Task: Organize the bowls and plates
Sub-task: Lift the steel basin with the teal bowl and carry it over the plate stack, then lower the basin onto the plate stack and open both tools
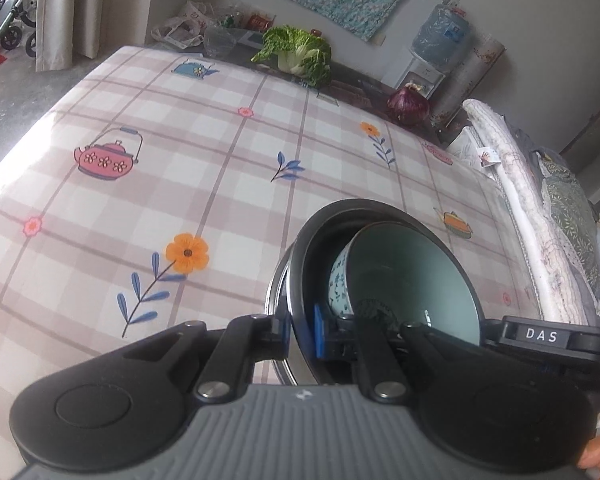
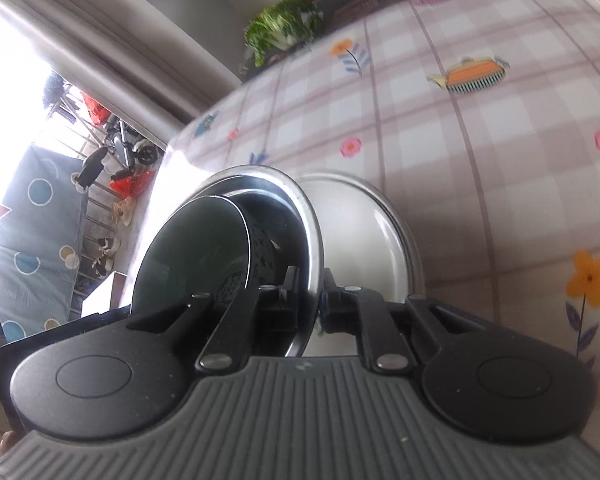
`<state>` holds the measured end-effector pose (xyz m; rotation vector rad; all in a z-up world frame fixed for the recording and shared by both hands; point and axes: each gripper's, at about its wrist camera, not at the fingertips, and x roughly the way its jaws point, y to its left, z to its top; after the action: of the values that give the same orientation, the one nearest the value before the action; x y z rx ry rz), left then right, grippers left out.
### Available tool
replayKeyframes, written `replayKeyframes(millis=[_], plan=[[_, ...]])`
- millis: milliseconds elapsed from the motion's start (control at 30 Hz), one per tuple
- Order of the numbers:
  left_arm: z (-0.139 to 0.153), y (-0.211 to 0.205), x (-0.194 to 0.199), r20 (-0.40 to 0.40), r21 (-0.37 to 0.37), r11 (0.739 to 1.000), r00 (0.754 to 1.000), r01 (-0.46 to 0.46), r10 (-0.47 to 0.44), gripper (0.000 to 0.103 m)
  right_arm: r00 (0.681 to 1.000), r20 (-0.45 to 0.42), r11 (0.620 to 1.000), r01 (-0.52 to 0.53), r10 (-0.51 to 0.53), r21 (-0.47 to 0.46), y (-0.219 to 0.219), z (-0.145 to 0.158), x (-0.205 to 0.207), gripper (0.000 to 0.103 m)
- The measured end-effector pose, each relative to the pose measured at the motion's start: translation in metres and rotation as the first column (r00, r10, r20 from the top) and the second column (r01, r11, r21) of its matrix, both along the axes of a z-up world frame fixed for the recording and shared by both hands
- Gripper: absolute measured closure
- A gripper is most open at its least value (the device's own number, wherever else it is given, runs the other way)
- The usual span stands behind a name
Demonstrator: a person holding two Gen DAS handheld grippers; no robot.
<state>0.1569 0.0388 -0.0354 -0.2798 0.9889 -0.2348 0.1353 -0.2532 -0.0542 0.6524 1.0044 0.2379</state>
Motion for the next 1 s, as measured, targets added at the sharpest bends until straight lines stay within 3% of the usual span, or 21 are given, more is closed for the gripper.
replayKeyframes(millis=[167,400,467,567,633,700,733,867,1000], plan=[[-0.016,-0.006,-0.001,-0.002,-0.003,1.000,1.000,0.014,-0.014,0.091,1.000,-0.020,0.999,0.011,-0.012,-0.039,-0.002,-0.013,-0.008,0.093],[-0.014,-0.015,-0.010,0.091,0.066,0.997,0.995,0.040,-0.046,0.083,0.999,0.025,0.994,0.030,-0.027,-0.101,-0.005,-0.009,-0.006,0.091],[-0.008,-0.017,-0.018,0.144,0.128,0.991,0.989,0.025,-0.044,0.061,0.999,0.034,0.994,0.036,-0.033,-0.105,-0.007,-0.006,-0.008,0.088],[0.002,-0.012,-0.034,0.221,0.161,0.987,0.974,0.006,-0.042,0.041,0.997,0.060,0.991,0.049,-0.042,-0.124,-0.013,0.003,-0.014,0.079],[0.010,-0.009,-0.048,0.272,0.160,0.987,0.961,0.010,-0.053,0.034,0.996,0.081,0.992,0.053,-0.044,-0.115,-0.018,0.008,-0.020,0.075],[0.016,-0.008,-0.065,0.335,0.189,0.982,0.940,-0.001,-0.063,0.023,0.992,0.103,0.991,0.077,-0.066,-0.111,-0.024,0.013,-0.030,0.055],[0.019,-0.008,-0.074,0.369,0.218,0.976,0.928,-0.028,-0.056,0.021,0.990,0.126,0.989,0.086,-0.071,-0.120,-0.026,0.017,-0.039,0.043],[0.021,-0.017,-0.106,0.472,0.374,0.903,0.882,-0.213,0.012,0.015,0.981,0.182,0.986,0.088,-0.062,-0.139,-0.026,0.027,-0.073,0.031],[0.012,-0.029,-0.129,0.506,0.443,0.864,0.862,-0.238,-0.022,0.014,0.972,0.231,0.970,0.083,-0.029,-0.228,-0.014,0.033,-0.113,0.024]])
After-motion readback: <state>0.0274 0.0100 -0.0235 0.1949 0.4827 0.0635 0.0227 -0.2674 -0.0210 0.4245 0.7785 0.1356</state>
